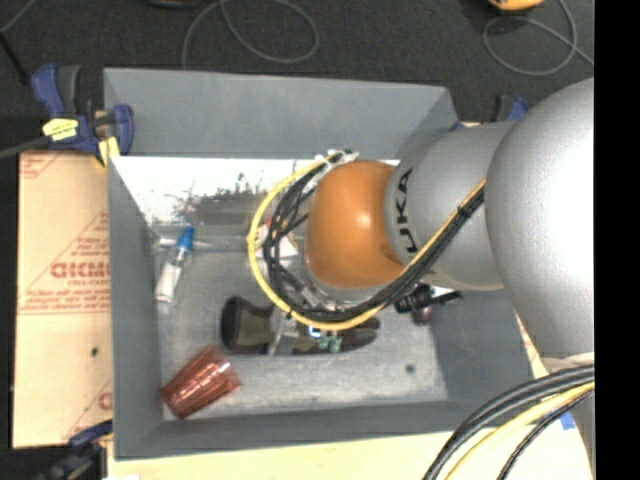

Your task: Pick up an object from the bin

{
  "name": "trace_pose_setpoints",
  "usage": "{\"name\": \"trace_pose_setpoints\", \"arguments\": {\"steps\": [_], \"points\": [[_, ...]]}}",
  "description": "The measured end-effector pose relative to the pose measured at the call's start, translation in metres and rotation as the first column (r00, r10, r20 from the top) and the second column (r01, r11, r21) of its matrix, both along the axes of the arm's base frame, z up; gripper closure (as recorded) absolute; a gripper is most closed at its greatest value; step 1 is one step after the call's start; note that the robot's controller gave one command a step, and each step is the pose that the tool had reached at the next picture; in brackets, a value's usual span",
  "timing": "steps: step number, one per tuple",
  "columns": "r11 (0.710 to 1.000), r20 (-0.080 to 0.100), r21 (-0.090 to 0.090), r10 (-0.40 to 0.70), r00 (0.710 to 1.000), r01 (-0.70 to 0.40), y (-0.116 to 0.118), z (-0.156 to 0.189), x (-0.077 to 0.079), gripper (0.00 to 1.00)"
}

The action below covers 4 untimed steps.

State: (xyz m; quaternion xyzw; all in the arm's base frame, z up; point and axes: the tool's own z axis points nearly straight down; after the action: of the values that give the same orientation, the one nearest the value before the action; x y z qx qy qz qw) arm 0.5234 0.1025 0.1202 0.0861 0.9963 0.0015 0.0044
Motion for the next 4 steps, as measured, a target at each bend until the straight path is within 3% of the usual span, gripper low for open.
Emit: {"name": "trace_pose_setpoints", "arguments": {"steps": [1,2,3,4], "points": [[1.000,0.000,0.000,0.021,1.000,-0.021,0.007,0.006,0.012,1.00],[0.999,-0.002,-0.002,0.051,0.999,-0.051,0.006,0.030,0.003,1.00],[0.997,0.002,-0.002,0.072,0.997,-0.072,0.002,0.063,0.004,1.00],[0.997,0.013,-0.001,0.075,0.997,-0.075,0.005,0.041,0.014,1.00]]}}
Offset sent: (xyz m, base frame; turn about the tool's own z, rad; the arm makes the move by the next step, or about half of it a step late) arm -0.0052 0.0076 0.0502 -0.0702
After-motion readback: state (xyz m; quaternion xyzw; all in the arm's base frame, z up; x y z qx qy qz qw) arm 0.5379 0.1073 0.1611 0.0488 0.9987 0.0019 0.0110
